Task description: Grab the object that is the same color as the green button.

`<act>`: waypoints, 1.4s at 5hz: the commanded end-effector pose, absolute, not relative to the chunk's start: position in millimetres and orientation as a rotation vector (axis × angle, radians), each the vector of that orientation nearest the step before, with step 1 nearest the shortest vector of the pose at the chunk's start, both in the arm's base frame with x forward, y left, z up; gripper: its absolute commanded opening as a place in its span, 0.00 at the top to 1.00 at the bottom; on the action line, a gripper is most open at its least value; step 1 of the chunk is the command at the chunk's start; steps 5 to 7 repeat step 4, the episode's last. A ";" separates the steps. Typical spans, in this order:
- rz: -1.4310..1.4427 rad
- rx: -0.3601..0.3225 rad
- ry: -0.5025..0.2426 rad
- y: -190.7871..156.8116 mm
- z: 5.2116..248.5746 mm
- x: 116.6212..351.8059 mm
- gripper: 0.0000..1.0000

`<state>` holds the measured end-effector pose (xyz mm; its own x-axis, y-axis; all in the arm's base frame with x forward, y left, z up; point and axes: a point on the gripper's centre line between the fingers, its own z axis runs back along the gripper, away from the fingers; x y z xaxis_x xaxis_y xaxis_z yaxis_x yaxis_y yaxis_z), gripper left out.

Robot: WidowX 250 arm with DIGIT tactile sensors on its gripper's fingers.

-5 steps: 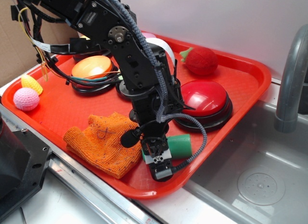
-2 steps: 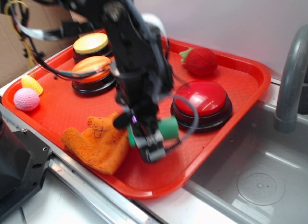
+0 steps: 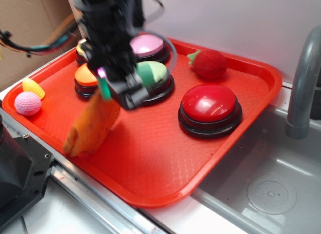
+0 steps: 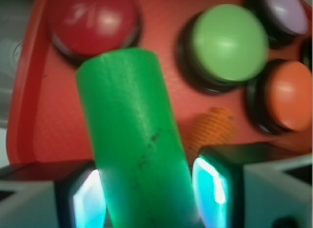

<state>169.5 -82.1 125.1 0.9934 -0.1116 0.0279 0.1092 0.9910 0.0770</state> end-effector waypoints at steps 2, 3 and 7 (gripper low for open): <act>0.101 0.045 -0.052 -33.4 181.9 150.2 1.00; 0.120 0.019 -0.030 -23.6 175.6 145.8 1.00; 0.109 0.010 -0.013 -18.3 170.9 145.0 1.00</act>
